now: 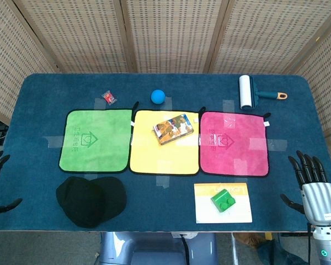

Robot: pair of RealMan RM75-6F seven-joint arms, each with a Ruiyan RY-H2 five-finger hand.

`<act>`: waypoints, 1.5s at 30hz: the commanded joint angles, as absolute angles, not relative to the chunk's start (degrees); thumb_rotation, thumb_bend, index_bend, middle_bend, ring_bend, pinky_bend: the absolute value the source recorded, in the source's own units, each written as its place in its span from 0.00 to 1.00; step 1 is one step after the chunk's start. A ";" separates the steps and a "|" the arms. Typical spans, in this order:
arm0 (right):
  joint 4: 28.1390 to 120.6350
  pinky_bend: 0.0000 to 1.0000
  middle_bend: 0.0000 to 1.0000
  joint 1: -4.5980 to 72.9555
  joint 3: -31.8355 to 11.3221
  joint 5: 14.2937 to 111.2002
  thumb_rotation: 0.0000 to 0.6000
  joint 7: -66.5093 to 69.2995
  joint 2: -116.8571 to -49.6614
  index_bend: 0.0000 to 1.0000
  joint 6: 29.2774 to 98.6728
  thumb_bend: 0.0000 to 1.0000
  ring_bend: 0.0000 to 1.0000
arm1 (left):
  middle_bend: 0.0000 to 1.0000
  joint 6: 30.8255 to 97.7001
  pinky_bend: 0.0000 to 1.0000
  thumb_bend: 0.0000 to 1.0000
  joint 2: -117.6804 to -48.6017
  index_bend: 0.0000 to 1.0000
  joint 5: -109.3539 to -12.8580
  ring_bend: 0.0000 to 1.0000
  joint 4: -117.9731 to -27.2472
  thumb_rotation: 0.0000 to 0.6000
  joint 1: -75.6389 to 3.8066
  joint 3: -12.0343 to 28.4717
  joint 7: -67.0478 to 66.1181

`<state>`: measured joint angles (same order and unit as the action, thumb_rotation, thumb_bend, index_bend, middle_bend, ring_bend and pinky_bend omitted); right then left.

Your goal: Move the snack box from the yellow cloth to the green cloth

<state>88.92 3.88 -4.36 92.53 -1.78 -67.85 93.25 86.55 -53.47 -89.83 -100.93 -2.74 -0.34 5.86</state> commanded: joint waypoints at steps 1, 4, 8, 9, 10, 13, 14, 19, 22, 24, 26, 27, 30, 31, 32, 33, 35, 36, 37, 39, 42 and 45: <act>88.89 0.00 0.00 3.87 -4.39 92.53 1.00 -1.77 -67.89 0.00 93.25 0.01 0.00 | 0.00 86.17 0.00 0.00 -53.52 0.00 -89.54 0.00 -100.82 1.00 -2.89 -0.30 5.91; 88.81 0.00 0.00 3.92 -4.42 92.47 1.00 -1.77 -67.90 0.00 93.10 0.01 0.00 | 0.00 85.43 0.00 0.00 -53.65 0.00 -89.11 0.00 -100.76 1.00 -3.21 -0.23 5.66; 88.75 0.00 0.00 3.97 -4.45 92.27 1.00 -1.73 -67.81 0.00 92.82 0.01 0.00 | 0.00 84.41 0.00 0.00 -54.02 0.00 -88.85 0.00 -100.96 1.00 -3.87 -0.03 4.94; 88.75 0.00 0.00 3.97 -4.47 92.17 1.00 -1.61 -67.75 0.00 92.74 0.01 0.00 | 0.00 84.02 0.00 0.02 -54.10 0.00 -88.96 0.00 -101.03 1.00 -4.24 0.08 4.85; 88.76 0.00 0.00 4.00 -4.52 92.03 1.00 -1.40 -67.69 0.00 92.62 0.01 0.00 | 0.00 83.24 0.00 0.06 -54.22 0.00 -89.08 0.00 -101.23 1.00 -4.98 0.39 4.90; 88.60 0.00 0.00 4.29 -4.88 91.17 1.00 -1.06 -67.61 0.00 91.86 0.01 0.00 | 0.00 79.16 0.00 0.40 -54.76 0.00 -89.03 0.00 -101.99 1.00 -9.39 2.85 5.13; 88.55 0.00 0.00 4.38 -5.01 90.89 1.00 -1.11 -67.61 0.00 91.62 0.01 0.00 | 0.00 77.82 0.00 0.58 -55.05 0.00 -89.01 0.00 -102.06 1.00 -11.01 3.82 5.33; 88.23 0.00 0.00 4.69 -5.52 89.24 1.00 -1.38 -67.73 0.00 90.40 0.01 0.00 | 0.00 66.00 0.00 1.00 -56.73 0.01 -88.18 0.00 -101.45 1.00 -22.72 9.32 5.00; 88.06 0.00 0.00 4.72 -5.80 88.36 1.00 -1.70 -67.79 0.00 90.01 0.01 0.00 | 0.00 59.13 0.00 1.00 -59.57 0.12 -87.22 0.01 -98.53 1.00 -29.79 12.01 2.80; 87.93 0.00 0.00 4.73 -6.16 87.42 1.00 -1.80 -67.72 0.00 89.66 0.01 0.00 | 0.02 53.12 0.00 1.00 -62.80 0.20 -85.12 0.05 -96.31 1.00 -35.38 13.94 2.73; 87.80 0.00 0.00 4.69 -6.49 86.66 1.00 -1.78 -67.63 0.00 89.52 0.01 0.00 | 0.04 48.39 0.00 1.00 -65.03 0.24 -82.52 0.07 -94.73 1.00 -39.55 15.41 2.17; 87.63 0.00 0.00 4.63 -6.70 86.12 1.00 -1.76 -67.58 0.00 89.43 0.01 0.00 | 0.05 45.18 0.00 1.00 -66.48 0.25 -80.31 0.08 -93.78 1.00 -42.27 16.30 1.38; 87.27 0.00 0.00 4.51 -7.19 84.80 1.00 -1.57 -67.51 0.00 89.16 0.01 0.00 | 0.06 38.19 0.00 1.00 -68.97 0.27 -74.55 0.09 -91.66 1.00 -48.27 18.01 -1.60; 87.15 0.00 0.00 4.48 -7.32 84.40 1.00 -1.49 -67.50 0.00 89.02 0.01 0.00 | 0.06 36.73 0.00 1.00 -69.76 0.27 -73.43 0.09 -90.97 1.00 -49.89 18.34 -2.72; 86.95 0.00 0.00 4.48 -7.47 83.90 1.00 -1.36 -67.46 0.00 88.76 0.01 0.00 | 0.06 34.63 0.00 1.00 -70.99 0.27 -71.54 0.09 -89.65 1.00 -52.28 18.71 -4.56; 86.77 0.00 0.00 4.50 -7.59 83.49 1.00 -1.26 -67.43 0.00 88.51 0.01 0.00 | 0.06 33.03 0.00 1.00 -72.18 0.27 -69.75 0.09 -88.37 1.00 -54.47 18.89 -6.53; 86.47 0.00 0.00 4.59 -7.81 82.80 1.00 -1.19 -67.37 0.00 88.02 0.01 0.00 | 0.06 30.75 0.00 1.00 -74.75 0.28 -66.04 0.09 -85.88 1.00 -58.50 18.97 -10.16; 86.38 0.00 0.00 4.64 -7.94 82.50 1.00 -1.14 -67.34 0.00 87.84 0.01 0.00 | 0.06 29.89 0.00 1.00 -76.12 0.28 -63.94 0.09 -84.59 1.00 -60.39 18.97 -11.56; 86.25 0.00 0.00 4.67 -8.19 81.99 1.00 -0.96 -67.27 0.00 87.64 0.01 0.00 | 0.06 28.56 0.00 1.00 -78.36 0.28 -61.04 0.09 -82.40 1.00 -63.33 18.91 -13.41; 86.04 0.00 0.00 4.76 -8.52 81.29 1.00 -0.47 -67.14 0.00 87.24 0.01 0.00 | 0.03 26.48 0.00 1.00 -82.49 0.27 -54.86 0.08 -77.30 1.00 -68.44 18.33 -16.02; 85.63 0.00 0.00 4.82 -8.76 80.51 1.00 0.07 -67.06 0.00 86.65 0.01 0.00 | 0.00 25.30 0.00 1.00 -86.43 0.25 -48.03 0.06 -72.20 1.00 -73.66 16.81 -18.43; 84.99 0.00 0.00 4.96 -9.05 79.48 1.00 0.68 -67.01 0.00 85.77 0.01 0.00 | 0.00 24.43 0.00 1.00 -90.10 0.23 -41.66 0.04 -66.93 1.00 -78.63 14.38 -20.81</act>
